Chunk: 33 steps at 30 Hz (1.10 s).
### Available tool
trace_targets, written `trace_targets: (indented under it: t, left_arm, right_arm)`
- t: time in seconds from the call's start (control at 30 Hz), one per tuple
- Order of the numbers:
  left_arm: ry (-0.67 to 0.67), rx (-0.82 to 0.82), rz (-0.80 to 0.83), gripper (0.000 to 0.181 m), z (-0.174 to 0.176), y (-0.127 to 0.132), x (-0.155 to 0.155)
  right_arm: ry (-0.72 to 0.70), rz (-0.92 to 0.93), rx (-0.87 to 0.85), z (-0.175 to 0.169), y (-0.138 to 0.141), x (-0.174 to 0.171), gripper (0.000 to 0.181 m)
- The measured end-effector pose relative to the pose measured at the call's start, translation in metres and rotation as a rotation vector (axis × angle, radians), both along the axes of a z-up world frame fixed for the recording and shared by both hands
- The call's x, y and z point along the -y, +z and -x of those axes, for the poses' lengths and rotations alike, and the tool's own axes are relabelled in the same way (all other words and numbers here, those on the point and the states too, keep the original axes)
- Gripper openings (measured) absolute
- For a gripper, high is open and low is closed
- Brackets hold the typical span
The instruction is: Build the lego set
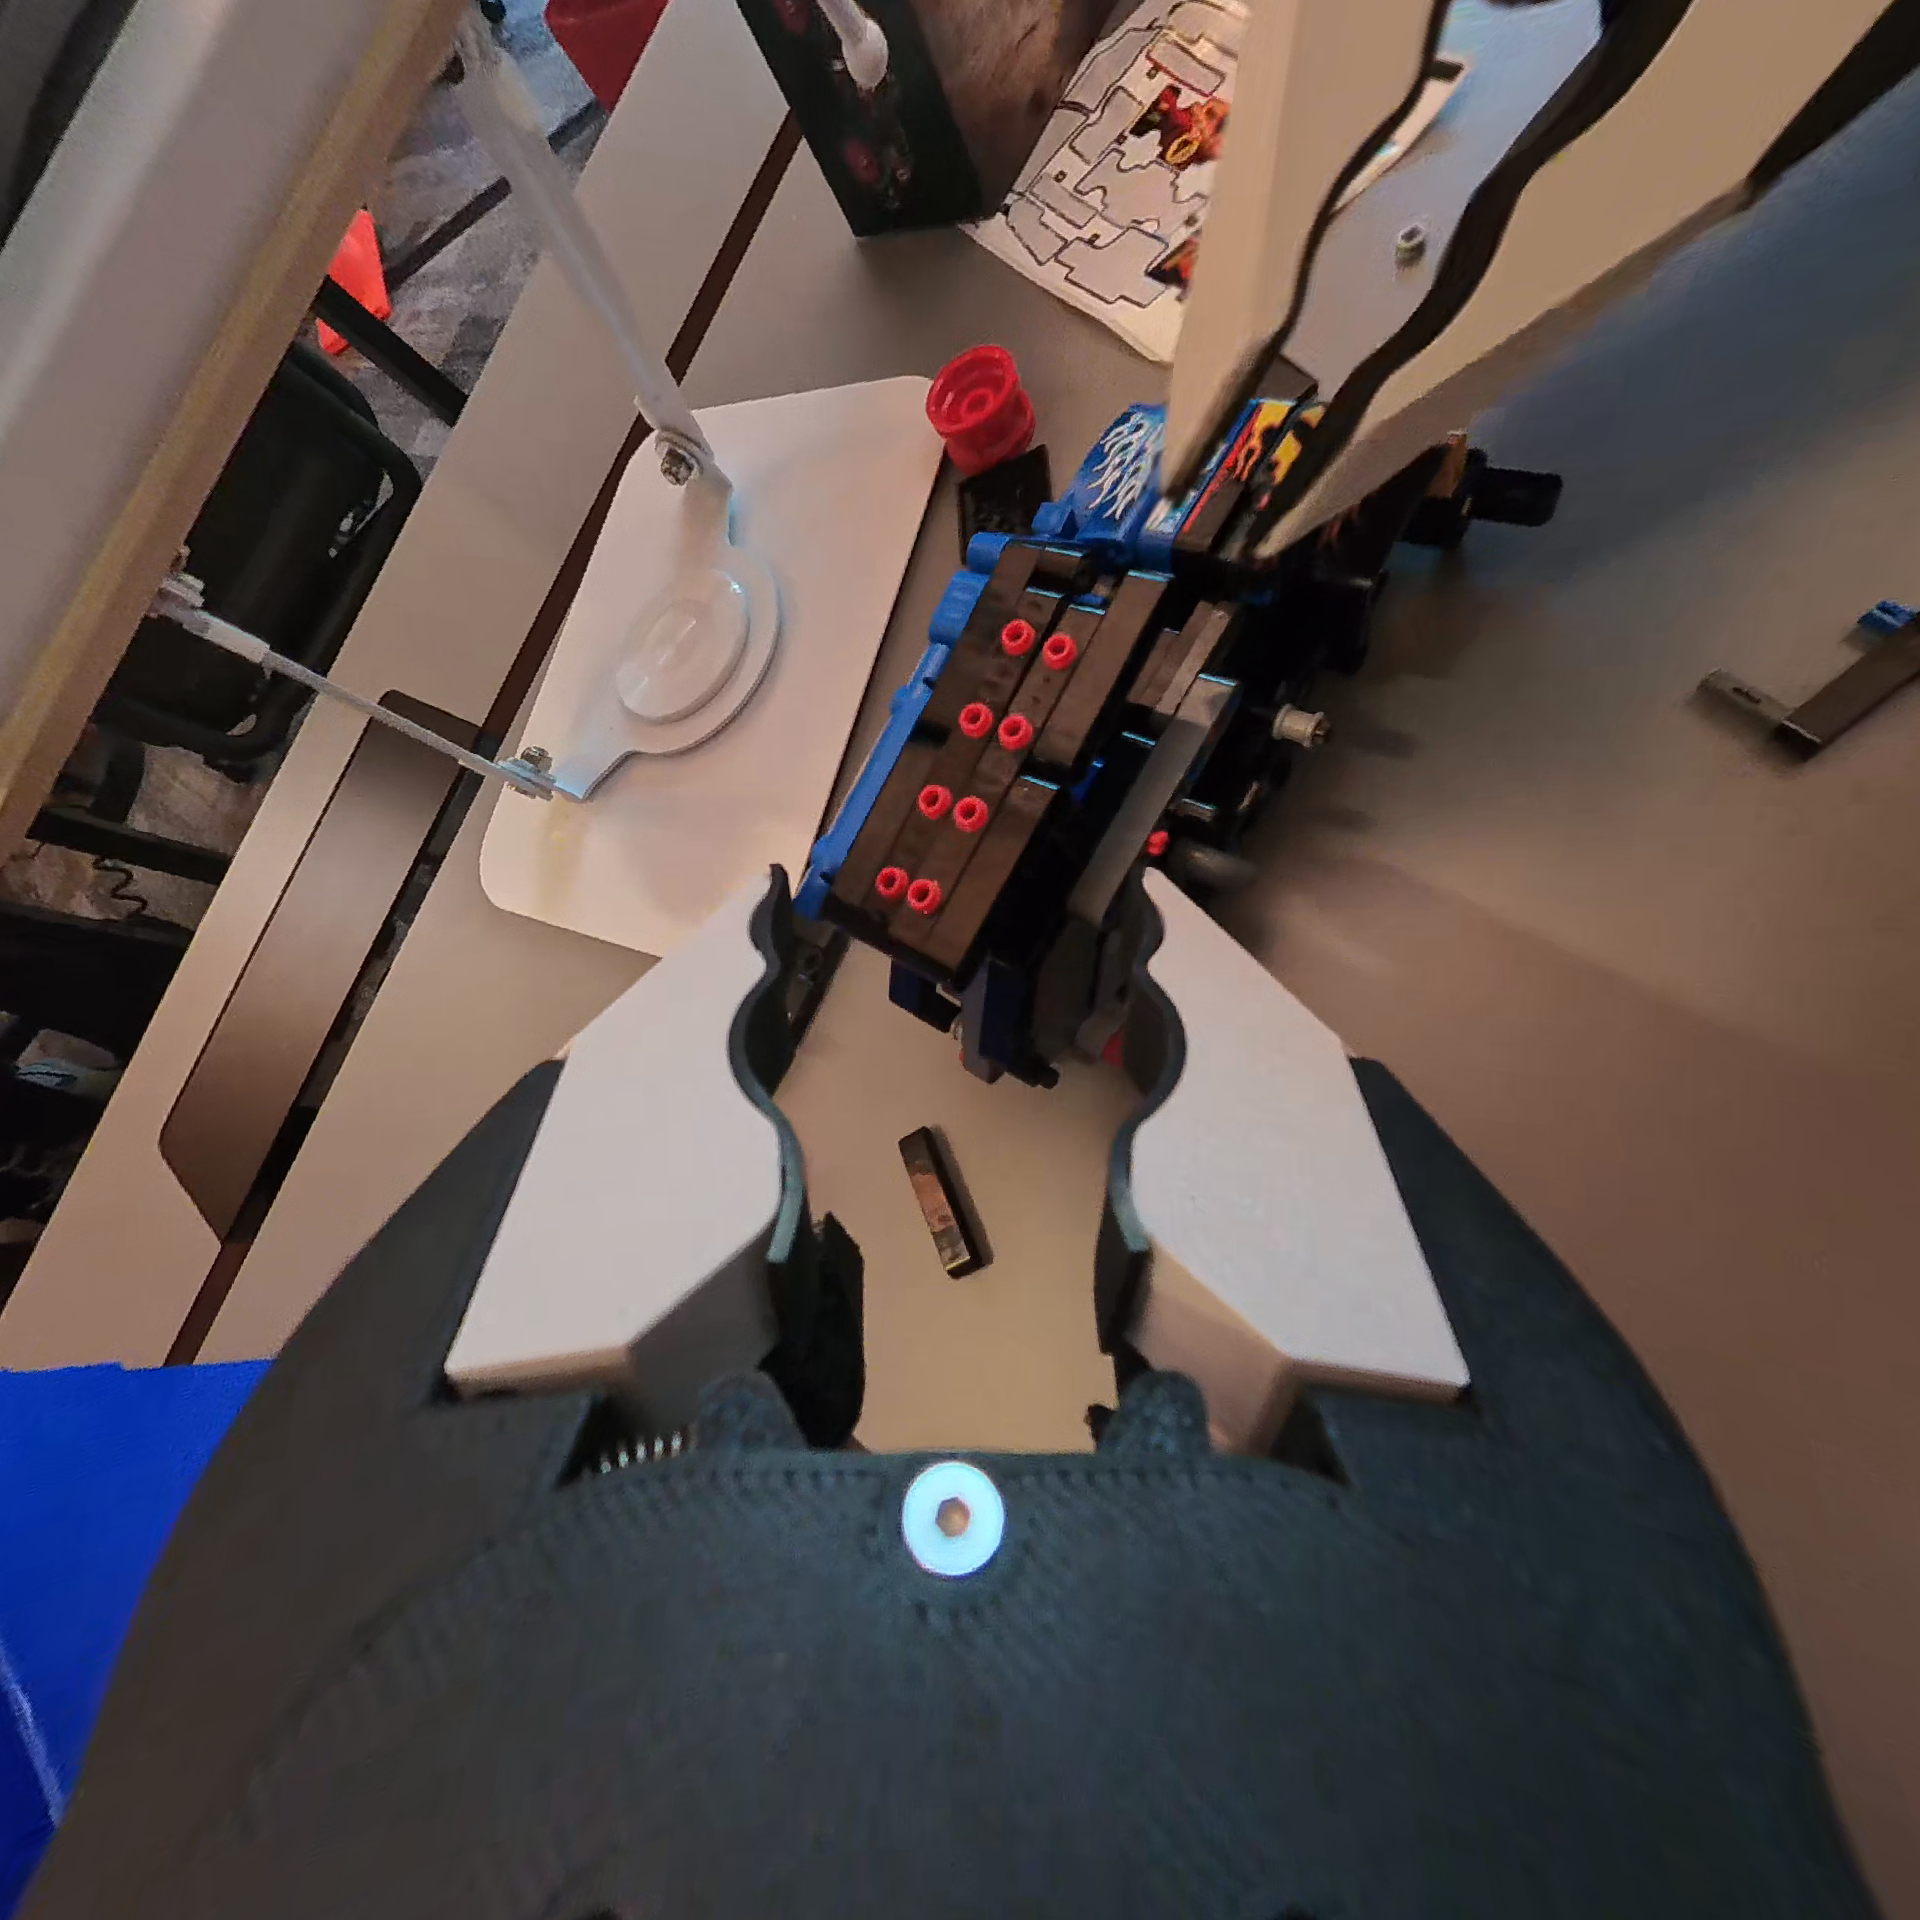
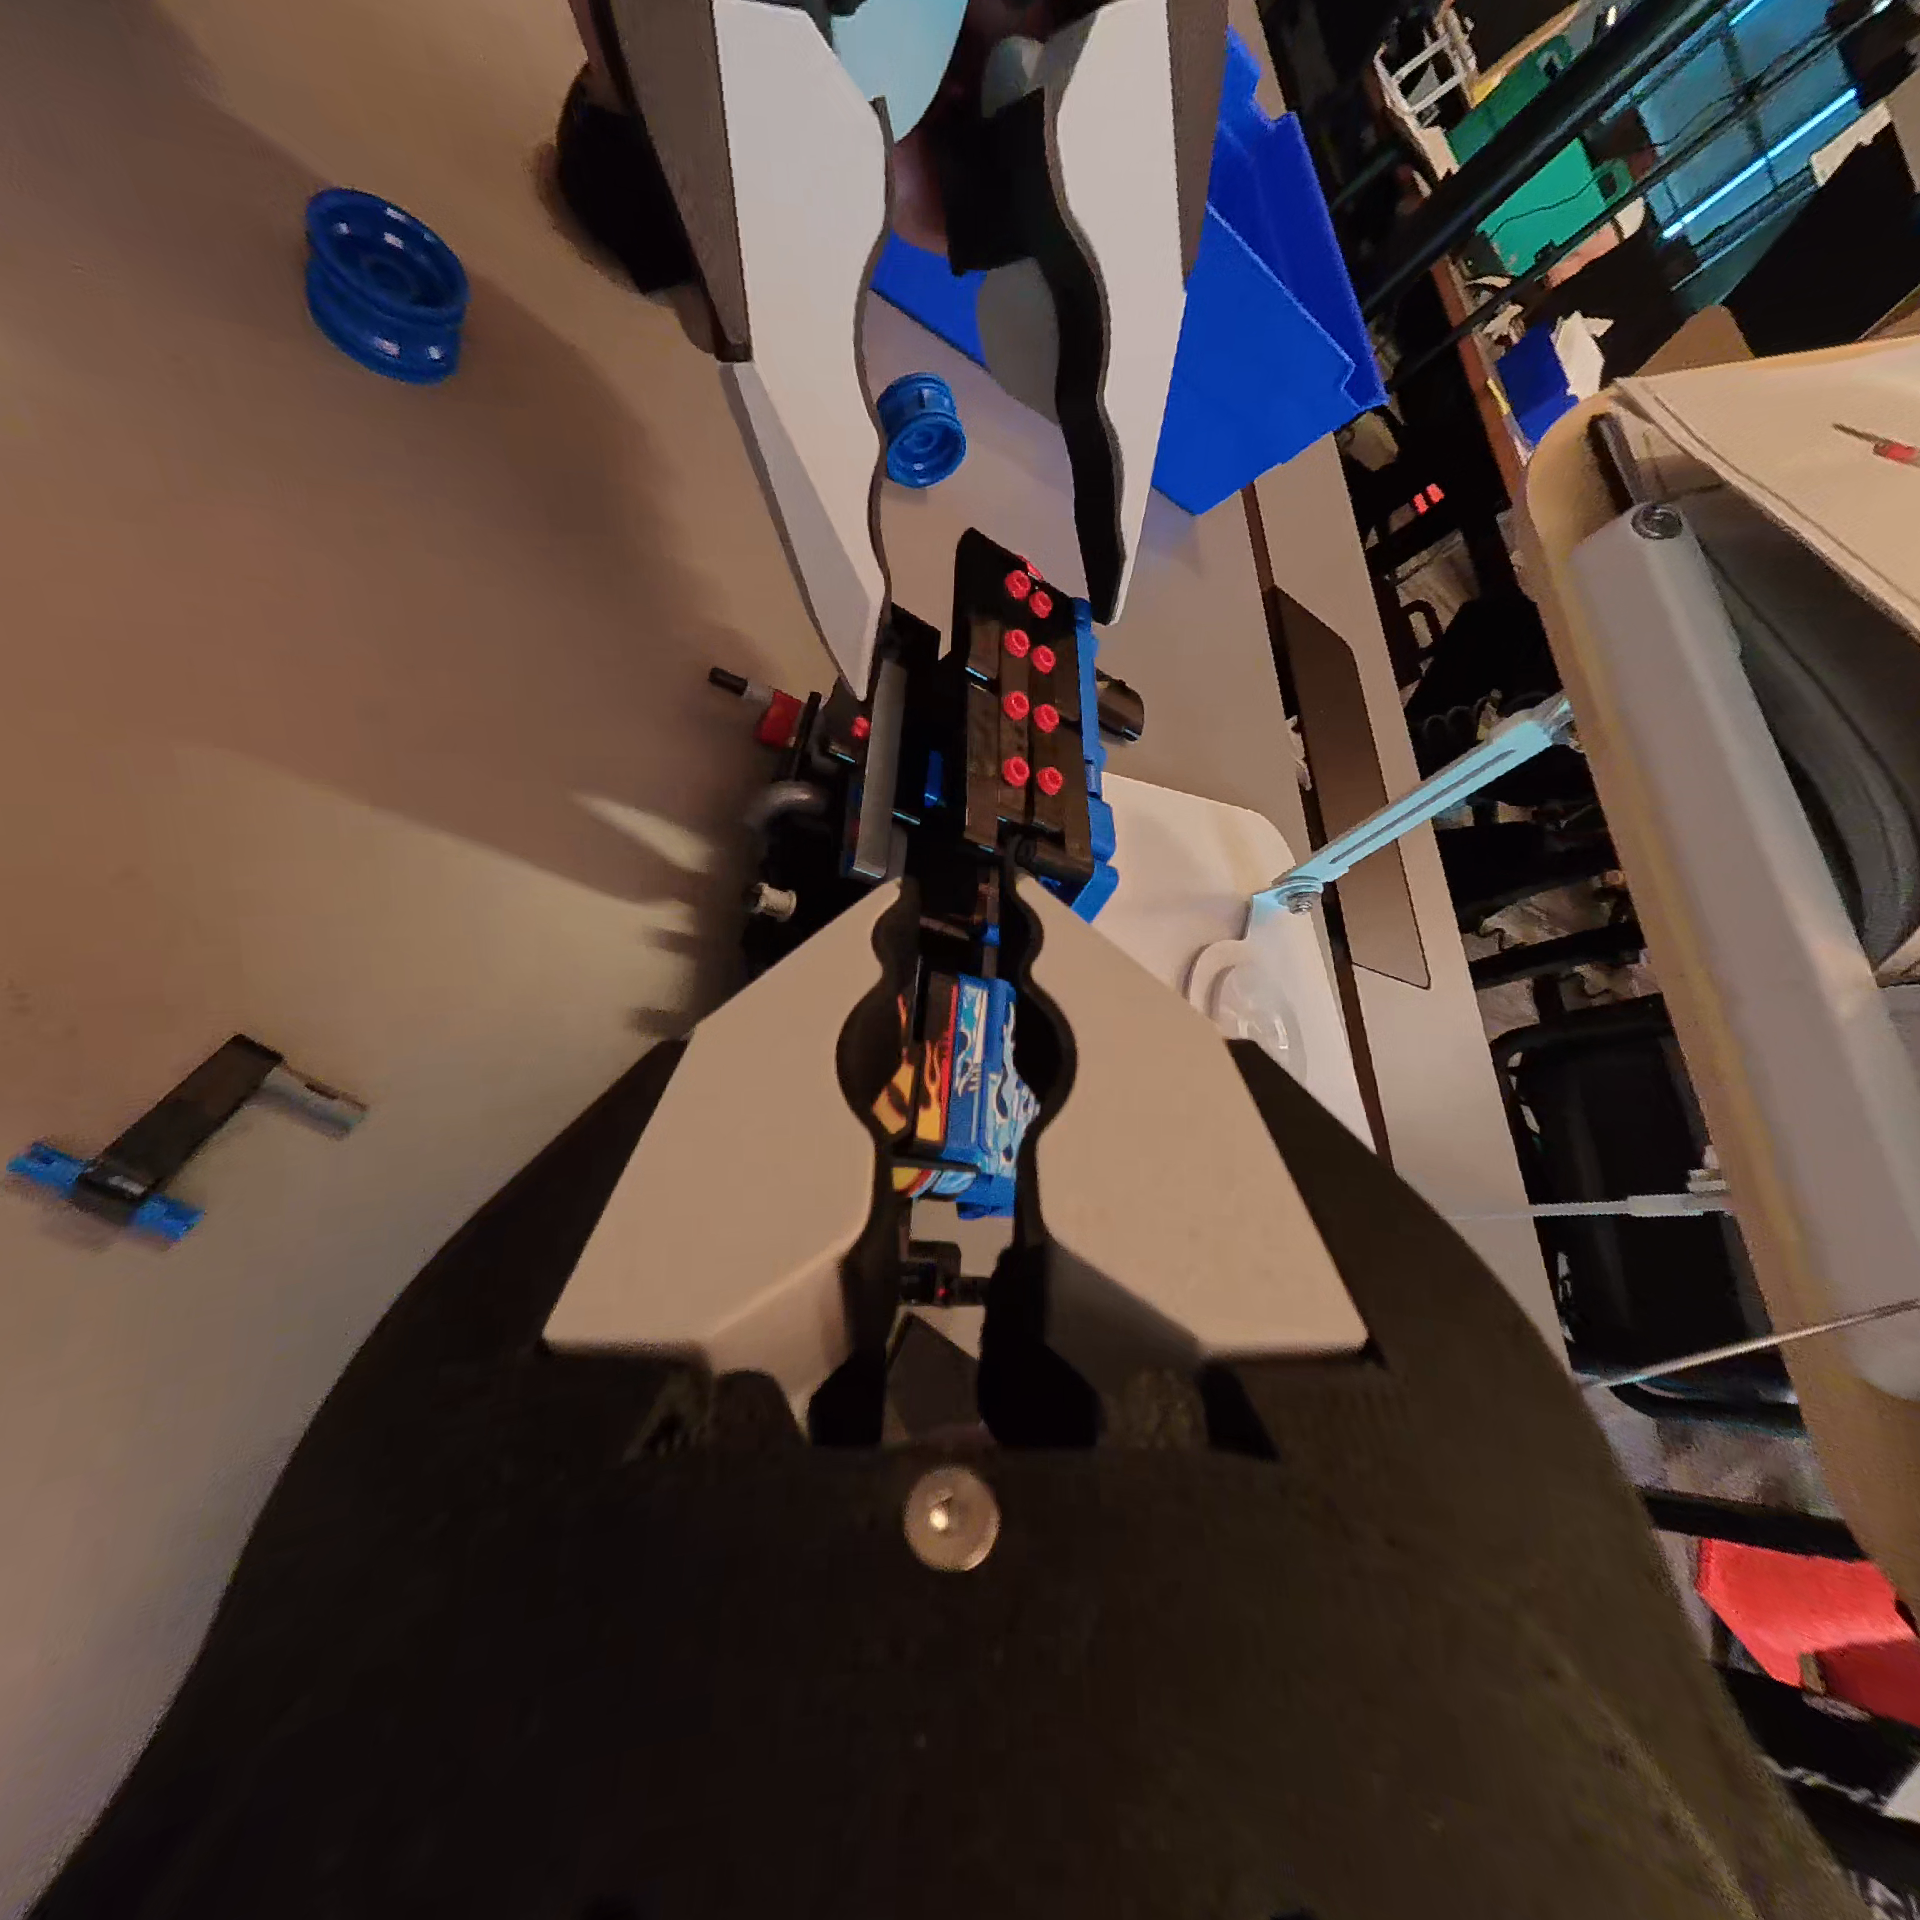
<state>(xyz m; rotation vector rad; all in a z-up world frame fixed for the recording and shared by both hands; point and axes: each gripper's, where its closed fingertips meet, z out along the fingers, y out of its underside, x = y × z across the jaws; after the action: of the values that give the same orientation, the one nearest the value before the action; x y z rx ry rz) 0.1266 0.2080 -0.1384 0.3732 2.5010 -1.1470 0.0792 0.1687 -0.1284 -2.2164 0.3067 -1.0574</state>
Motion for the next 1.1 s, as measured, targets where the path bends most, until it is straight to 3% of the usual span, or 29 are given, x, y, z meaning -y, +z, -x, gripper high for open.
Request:
trace_targets:
  t: [0.13,0.3,0.4,0.5,0.63,0.87,1.0,1.1]
  left_arm:
    - [-0.020,-0.010,0.031,0.060,0.005,0.008,0.000]
    - [-0.029,-0.002,0.035,0.061,0.008,0.011,0.001]
    - [-0.036,0.002,0.022,0.061,0.010,0.009,0.002]
    - [-0.043,0.002,0.018,0.061,0.012,0.008,0.005]
    - [-0.052,-0.001,0.012,0.061,0.015,0.006,0.010]
    - [-0.057,0.007,0.022,0.059,0.015,0.011,0.020]
    - [-0.061,0.026,-0.004,0.052,0.017,0.003,0.025]
    - [-0.055,0.030,0.000,0.049,0.017,0.002,0.027]
  right_arm:
    - [0.060,-0.056,-0.270,0.032,-0.007,-0.005,0.009]
    - [0.114,-0.054,-0.668,0.088,-0.040,-0.013,0.015]
    - [0.109,-0.070,-0.798,0.109,-0.057,-0.021,0.012]
    - [0.076,-0.102,-0.843,0.117,-0.072,-0.030,0.014]
    - [0.058,-0.091,-0.817,0.115,-0.073,-0.032,0.000]
    - [0.062,-0.093,-0.782,0.111,-0.070,-0.025,0.000]
    - [0.006,-0.103,-0.805,0.112,-0.071,-0.016,0.021]
    - [0.001,-0.111,-0.803,0.116,-0.077,-0.020,0.014]
